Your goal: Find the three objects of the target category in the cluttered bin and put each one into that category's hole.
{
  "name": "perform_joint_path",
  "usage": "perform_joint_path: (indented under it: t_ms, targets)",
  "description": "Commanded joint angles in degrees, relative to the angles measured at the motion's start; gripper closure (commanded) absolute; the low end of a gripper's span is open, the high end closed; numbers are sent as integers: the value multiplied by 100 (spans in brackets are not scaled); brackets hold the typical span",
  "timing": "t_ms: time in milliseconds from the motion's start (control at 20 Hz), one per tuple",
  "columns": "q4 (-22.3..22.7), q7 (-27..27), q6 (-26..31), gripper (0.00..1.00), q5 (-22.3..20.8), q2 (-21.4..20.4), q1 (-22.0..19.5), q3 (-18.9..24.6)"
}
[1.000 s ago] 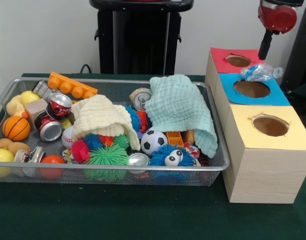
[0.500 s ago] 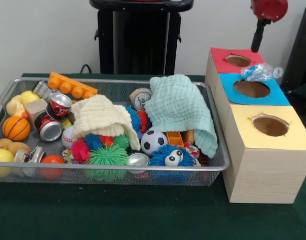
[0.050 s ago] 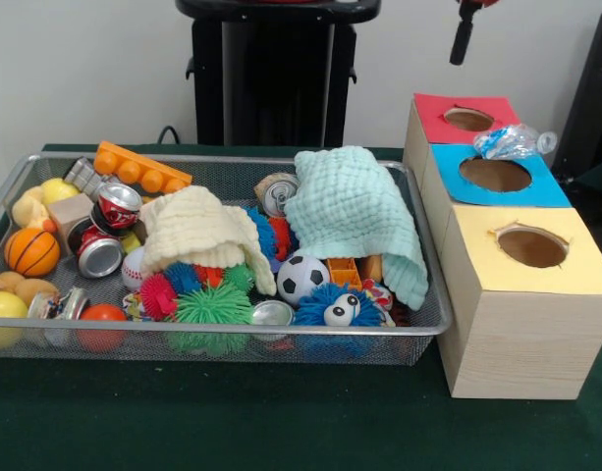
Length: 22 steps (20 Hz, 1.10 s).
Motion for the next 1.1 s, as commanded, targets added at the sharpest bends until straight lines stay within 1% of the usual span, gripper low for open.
perform_joint_path:
  t_ms: [50,250,500,600,650,700,750,850,950,1100]
  targets:
    - [-155,1193,663,0,140,62,-297,670]
    - [-173,1084,582,0,189,95,-421,859]
    - [61,799,236,0,286,30,-738,1185]
    - [84,737,220,0,365,-9,-869,1329]
    - [7,752,300,0,388,9,-916,1391]
    - [22,753,351,0,526,-22,-1002,1505]
    - [-9,768,364,0,546,-30,-1033,1556]
    - [-15,739,375,0,509,53,-1114,1650]
    - [-8,711,262,0,448,125,-1197,1717]
    - [50,631,200,0,386,85,-1318,1832]
